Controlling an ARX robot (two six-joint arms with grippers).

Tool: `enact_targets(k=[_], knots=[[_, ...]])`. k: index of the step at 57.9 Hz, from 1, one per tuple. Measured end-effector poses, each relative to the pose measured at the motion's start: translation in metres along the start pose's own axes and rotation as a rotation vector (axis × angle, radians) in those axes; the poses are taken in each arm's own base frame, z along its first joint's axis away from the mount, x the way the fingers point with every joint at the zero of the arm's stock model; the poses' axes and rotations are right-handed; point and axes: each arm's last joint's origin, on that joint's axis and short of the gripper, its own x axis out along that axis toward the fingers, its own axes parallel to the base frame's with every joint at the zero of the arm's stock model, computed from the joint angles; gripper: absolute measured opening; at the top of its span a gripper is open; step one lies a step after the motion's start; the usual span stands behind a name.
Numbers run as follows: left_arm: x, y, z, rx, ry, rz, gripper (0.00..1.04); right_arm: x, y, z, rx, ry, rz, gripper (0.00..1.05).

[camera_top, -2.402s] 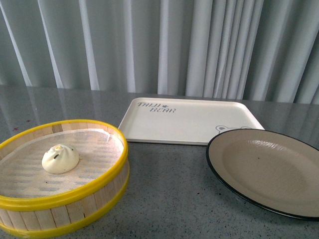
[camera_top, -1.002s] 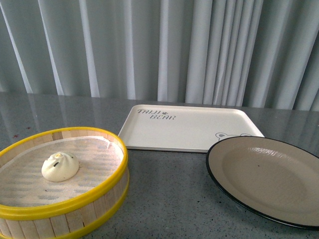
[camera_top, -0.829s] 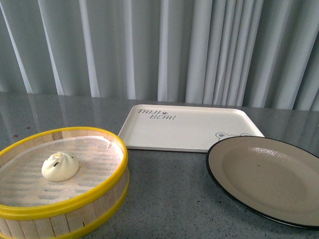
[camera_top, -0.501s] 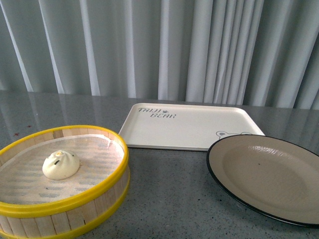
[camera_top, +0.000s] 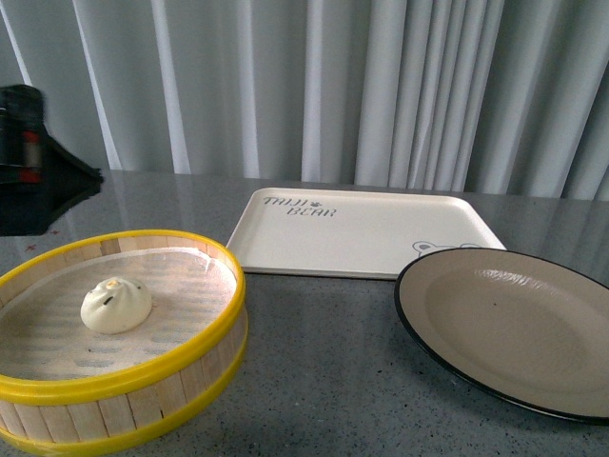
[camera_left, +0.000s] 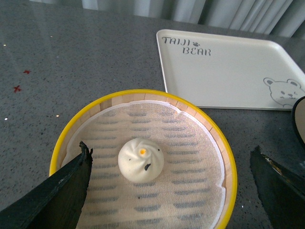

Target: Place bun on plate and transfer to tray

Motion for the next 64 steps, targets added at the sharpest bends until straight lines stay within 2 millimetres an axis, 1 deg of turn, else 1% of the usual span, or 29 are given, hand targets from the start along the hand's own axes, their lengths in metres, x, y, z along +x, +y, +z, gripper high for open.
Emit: enact_targets(k=[5,9,17,25,44,56,64], knots=[[0.020,-0.008,0.004,0.020,0.049,-0.019,0.98,0.000,0.000,0.000,0.000,0.000,0.000,0.96],[0.034,-0.015,0.003,0.035,0.089,-0.037,0.98,0.000,0.000,0.000,0.000,0.000,0.000,0.96],[0.052,-0.022,-0.006,0.053,0.168,-0.036,0.98,0.000,0.000,0.000,0.000,0.000,0.000,0.96],[0.060,-0.022,-0.014,0.060,0.231,-0.010,0.98,0.000,0.000,0.000,0.000,0.000,0.000,0.96],[0.072,-0.019,-0.020,0.063,0.319,0.027,0.98,0.000,0.000,0.000,0.000,0.000,0.000,0.96],[0.075,-0.021,-0.023,0.061,0.325,0.029,0.98,0.000,0.000,0.000,0.000,0.000,0.000,0.96],[0.084,-0.020,-0.025,0.063,0.281,0.048,0.98,0.000,0.000,0.000,0.000,0.000,0.000,0.96]])
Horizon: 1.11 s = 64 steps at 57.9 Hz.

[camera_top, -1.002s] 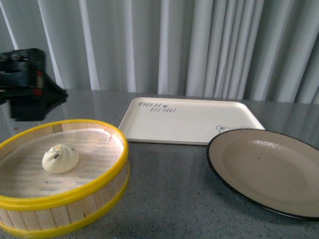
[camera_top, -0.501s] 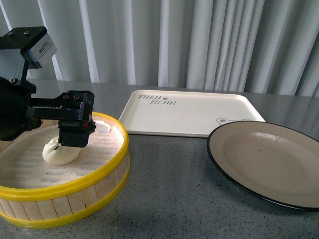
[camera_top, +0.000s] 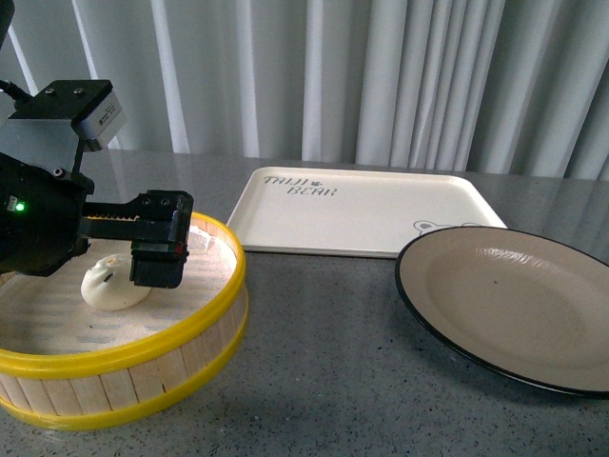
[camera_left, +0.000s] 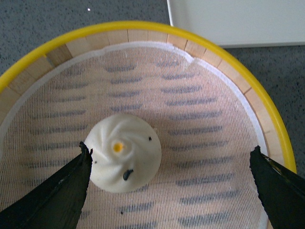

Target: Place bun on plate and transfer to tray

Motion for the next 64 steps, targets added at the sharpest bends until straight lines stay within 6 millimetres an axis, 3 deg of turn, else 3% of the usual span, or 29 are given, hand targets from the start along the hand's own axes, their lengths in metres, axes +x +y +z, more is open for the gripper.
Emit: enact_targets(k=[24,42,64], knots=[[0.025,0.001,-0.006,0.016,-0.014,0.042,0.98,0.000,0.000,0.000,0.000,0.000,0.000,0.96],[0.027,0.019,-0.008,0.025,-0.022,0.082,0.98,0.000,0.000,0.000,0.000,0.000,0.000,0.96],[0.027,0.014,-0.011,0.065,-0.032,0.065,0.98,0.000,0.000,0.000,0.000,0.000,0.000,0.96]])
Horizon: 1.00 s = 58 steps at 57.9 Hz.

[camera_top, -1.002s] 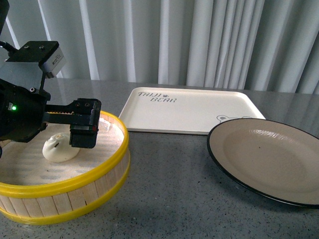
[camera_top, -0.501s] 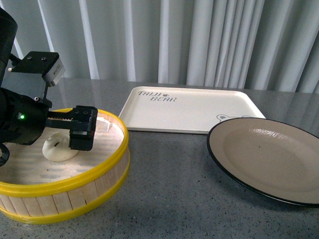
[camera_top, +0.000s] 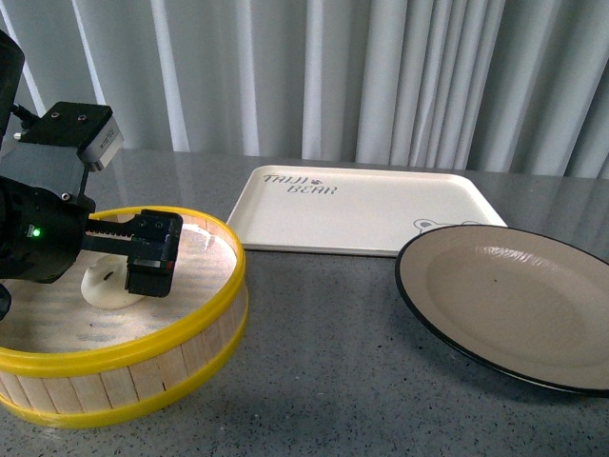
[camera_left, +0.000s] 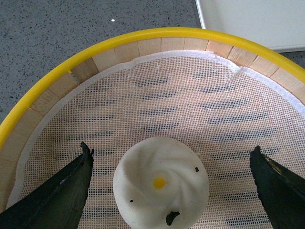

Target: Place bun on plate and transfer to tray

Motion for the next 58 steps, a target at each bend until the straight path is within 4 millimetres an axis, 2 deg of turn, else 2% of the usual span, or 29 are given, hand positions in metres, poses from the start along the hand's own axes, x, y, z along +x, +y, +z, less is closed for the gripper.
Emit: enact_targets(k=[4,14,22,32,36,58], knots=[[0.000,-0.001,-0.001,0.010,0.002,-0.001,0.95,0.000,0.000,0.000,0.000,0.000,0.000,0.96],[0.002,-0.004,-0.006,0.028,0.007,-0.002,0.68,0.000,0.000,0.000,0.000,0.000,0.000,0.96],[0.003,-0.004,-0.009,0.038,0.012,0.004,0.42,0.000,0.000,0.000,0.000,0.000,0.000,0.96],[0.003,-0.004,-0.009,0.042,0.012,0.003,0.18,0.000,0.000,0.000,0.000,0.000,0.000,0.96],[0.002,-0.004,-0.009,0.050,0.011,0.002,0.05,0.000,0.000,0.000,0.000,0.000,0.000,0.96],[-0.014,-0.010,0.018,0.070,-0.047,-0.022,0.04,0.000,0.000,0.000,0.000,0.000,0.000,0.96]])
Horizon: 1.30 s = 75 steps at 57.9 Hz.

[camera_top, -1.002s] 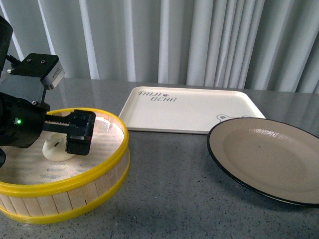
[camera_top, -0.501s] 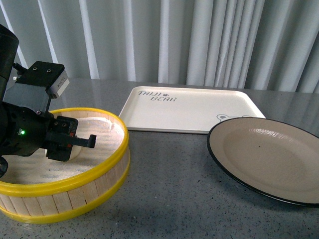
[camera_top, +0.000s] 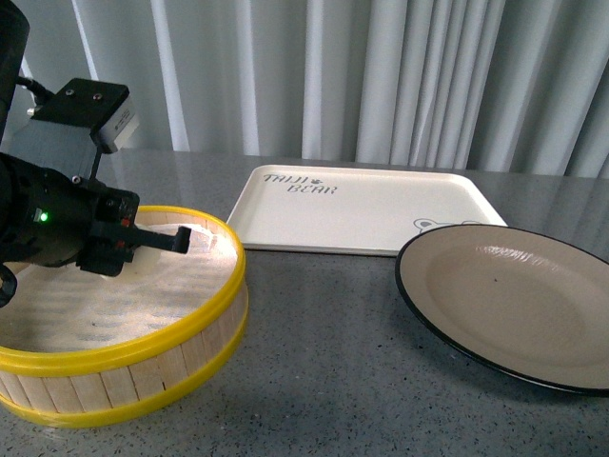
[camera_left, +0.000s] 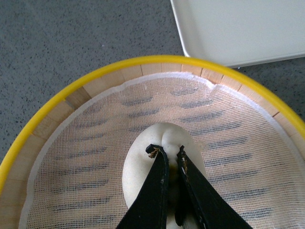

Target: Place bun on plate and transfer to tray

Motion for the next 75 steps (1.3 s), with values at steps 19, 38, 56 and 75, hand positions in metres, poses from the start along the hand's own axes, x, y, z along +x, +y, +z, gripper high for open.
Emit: enact_targets(k=[19,38,56,75], knots=[[-0.019,-0.024,0.067,0.039,-0.132,-0.082,0.04,0.000,0.000,0.000,0.000,0.000,0.000,0.96],[-0.033,-0.130,0.115,0.149,-0.251,-0.405,0.04,0.000,0.000,0.000,0.000,0.000,0.000,0.96],[-0.037,-0.236,0.092,0.298,-0.226,-0.649,0.04,0.000,0.000,0.000,0.000,0.000,0.000,0.96],[-0.006,-0.276,0.088,0.352,-0.191,-0.658,0.04,0.000,0.000,0.000,0.000,0.000,0.000,0.96]])
